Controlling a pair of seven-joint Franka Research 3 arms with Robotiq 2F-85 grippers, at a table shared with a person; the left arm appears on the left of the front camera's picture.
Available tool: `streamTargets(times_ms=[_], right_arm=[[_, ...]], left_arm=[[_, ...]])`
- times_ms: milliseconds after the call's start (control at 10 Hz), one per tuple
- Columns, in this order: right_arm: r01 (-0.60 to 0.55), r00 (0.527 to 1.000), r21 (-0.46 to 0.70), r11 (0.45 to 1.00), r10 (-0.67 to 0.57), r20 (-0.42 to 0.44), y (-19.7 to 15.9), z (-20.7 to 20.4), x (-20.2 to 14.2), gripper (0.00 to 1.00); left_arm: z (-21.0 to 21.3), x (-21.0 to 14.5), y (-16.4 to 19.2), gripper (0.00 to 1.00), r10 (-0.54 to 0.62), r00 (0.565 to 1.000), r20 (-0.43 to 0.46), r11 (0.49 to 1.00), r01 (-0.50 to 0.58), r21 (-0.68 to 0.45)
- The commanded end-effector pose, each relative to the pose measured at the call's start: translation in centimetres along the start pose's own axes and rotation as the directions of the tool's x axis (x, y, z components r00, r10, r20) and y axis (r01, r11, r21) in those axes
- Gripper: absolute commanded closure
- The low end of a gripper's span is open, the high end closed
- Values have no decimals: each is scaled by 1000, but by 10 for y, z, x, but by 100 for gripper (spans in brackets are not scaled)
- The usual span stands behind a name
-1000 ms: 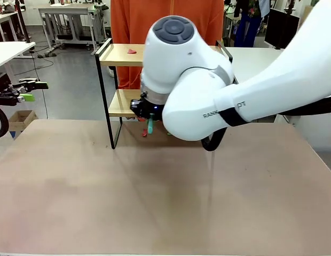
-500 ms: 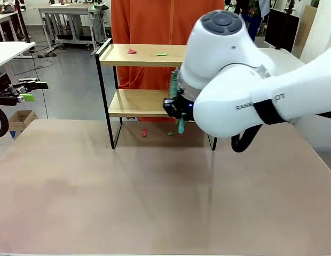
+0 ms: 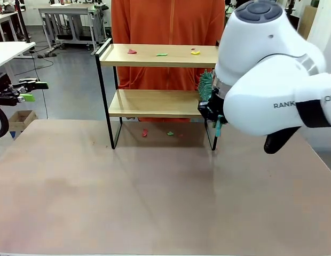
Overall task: Clean the shelf.
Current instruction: Clean the specific section of the Shelf indicated by the human with the Duster.
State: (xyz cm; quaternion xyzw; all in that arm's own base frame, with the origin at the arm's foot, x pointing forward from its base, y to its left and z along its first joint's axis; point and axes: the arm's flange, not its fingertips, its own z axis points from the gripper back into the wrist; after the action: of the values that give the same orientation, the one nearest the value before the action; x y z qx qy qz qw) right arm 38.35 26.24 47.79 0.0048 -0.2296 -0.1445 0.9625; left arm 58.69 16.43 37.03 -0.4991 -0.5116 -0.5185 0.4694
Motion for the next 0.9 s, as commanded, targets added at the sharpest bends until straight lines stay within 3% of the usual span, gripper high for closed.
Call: streamTargets(times_ms=[0,100,200,500,800], right_arm=[[-21,998,-36,999,23,65,-7,24,-10,87],[-61,991,41,997,56,118,4,35,-16,87],[-9,1000,-6,1000,10,25,-1,13,-4,87],[-28,998,4,1000,28,52,6,26,-12,87],[-187,980,161,969,173,95,-12,44,-17,87]], left_arm=[[0,3,-1,0,-10,1000,-1,1000,10,-2],[0,3,-1,0,-10,1000,-1,1000,10,-2],[0,3,-1,0,-10,1000,-1,1000,10,-2],[0,3,-1,0,-10,1000,-1,1000,10,-2],[0,3,-1,0,-10,1000,-1,1000,10,-2]])
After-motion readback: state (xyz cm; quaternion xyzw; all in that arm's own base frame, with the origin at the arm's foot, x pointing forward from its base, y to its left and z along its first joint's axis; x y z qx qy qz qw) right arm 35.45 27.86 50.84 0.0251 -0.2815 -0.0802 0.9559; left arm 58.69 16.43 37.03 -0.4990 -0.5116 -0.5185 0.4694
